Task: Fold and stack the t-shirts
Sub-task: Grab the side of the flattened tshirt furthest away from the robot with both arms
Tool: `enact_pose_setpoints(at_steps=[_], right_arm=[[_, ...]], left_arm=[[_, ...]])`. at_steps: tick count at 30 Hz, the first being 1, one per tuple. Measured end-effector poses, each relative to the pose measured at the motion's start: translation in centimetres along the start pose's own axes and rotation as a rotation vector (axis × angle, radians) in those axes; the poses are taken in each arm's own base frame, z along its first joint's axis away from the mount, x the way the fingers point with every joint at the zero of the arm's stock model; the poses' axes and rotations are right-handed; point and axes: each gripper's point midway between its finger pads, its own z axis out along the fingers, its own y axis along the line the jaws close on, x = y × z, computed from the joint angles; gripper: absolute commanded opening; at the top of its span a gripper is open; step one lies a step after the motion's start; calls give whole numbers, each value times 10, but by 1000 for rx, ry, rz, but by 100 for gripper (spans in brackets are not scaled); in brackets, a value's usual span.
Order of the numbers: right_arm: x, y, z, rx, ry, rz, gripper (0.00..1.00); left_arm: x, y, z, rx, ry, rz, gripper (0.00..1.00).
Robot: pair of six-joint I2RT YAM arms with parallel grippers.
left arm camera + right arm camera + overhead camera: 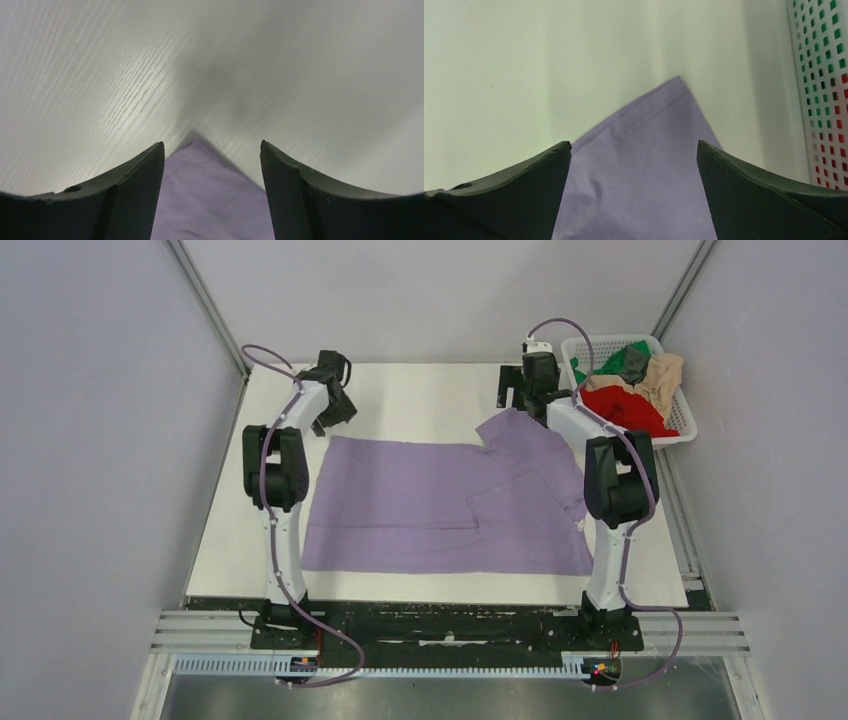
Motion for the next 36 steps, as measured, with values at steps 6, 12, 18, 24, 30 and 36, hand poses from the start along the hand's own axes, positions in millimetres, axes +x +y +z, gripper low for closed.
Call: enact_pose_setpoints(at_steps=[6,12,18,24,30,36], right_arm=[[10,-11,34,28,-7,-1,98],[13,-9,61,32,-25,-4,98],[10,-3,75,17,-34,-2,98],[19,-3,94,34,-11,-6,89],[28,-8,99,63,20,-18,63],[35,-17,90,105,30,4,32]], left_arm=[[19,6,24,-53,62,25,64],[22,7,23,-60,71,26,24],[26,9,23,-51,73,24,2],[42,28,11,-71,93,34,2],[62,51,-3,-96,122,48,2],[58,50,-10,-82,106,41,2]])
